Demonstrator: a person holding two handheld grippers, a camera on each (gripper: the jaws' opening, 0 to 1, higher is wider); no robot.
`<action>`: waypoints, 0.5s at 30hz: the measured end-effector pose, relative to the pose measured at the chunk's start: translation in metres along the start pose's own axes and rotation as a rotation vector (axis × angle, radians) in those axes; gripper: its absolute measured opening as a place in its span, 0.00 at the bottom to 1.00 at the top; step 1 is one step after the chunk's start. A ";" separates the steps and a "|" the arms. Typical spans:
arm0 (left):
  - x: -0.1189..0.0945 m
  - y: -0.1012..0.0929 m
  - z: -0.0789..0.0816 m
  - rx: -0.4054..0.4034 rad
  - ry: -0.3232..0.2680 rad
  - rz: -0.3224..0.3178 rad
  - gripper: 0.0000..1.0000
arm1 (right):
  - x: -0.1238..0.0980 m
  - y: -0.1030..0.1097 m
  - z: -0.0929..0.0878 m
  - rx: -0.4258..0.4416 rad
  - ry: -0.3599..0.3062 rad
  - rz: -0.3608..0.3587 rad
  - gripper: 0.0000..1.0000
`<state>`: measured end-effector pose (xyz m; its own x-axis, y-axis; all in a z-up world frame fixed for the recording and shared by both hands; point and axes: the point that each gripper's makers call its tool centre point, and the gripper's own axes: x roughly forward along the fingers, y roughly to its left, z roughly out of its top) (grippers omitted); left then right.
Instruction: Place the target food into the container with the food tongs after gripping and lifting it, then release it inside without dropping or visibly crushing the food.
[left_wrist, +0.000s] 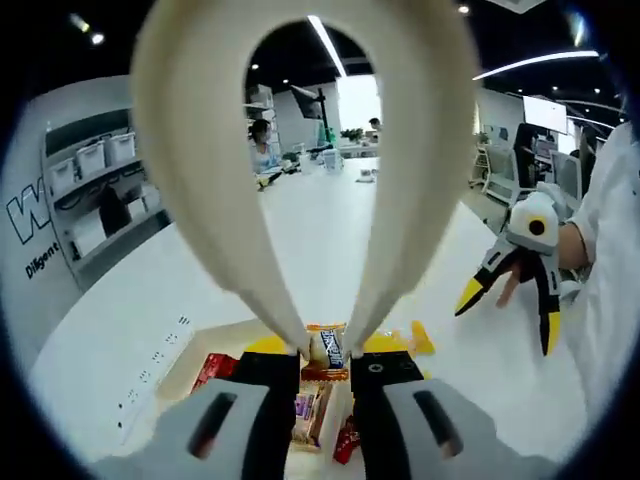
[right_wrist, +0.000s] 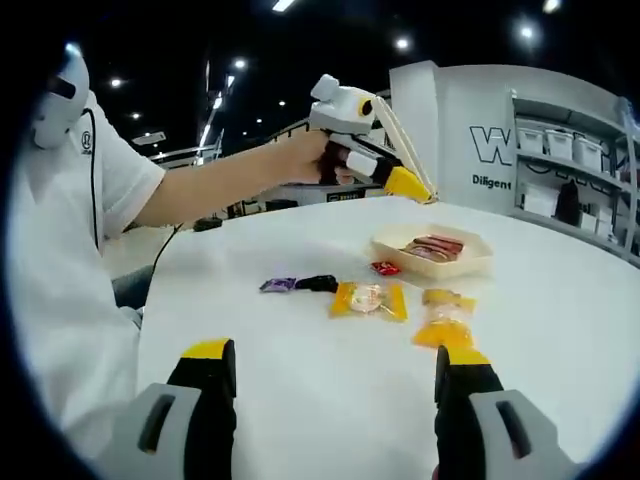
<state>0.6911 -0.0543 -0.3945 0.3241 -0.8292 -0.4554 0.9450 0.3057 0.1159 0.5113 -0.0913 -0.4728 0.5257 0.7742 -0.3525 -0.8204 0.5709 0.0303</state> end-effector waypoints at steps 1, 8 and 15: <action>0.004 0.004 -0.002 -0.003 0.005 0.003 0.18 | 0.000 0.000 0.000 0.000 0.000 0.000 0.81; 0.027 0.021 -0.004 -0.005 0.008 0.008 0.18 | 0.000 0.000 -0.001 0.003 0.002 0.000 0.81; 0.048 0.037 -0.010 -0.019 0.026 0.018 0.18 | -0.002 -0.001 -0.001 0.001 0.001 -0.001 0.81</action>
<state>0.7414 -0.0780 -0.4207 0.3394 -0.8110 -0.4765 0.9380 0.3295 0.1073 0.5108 -0.0930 -0.4729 0.5263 0.7734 -0.3534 -0.8197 0.5720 0.0311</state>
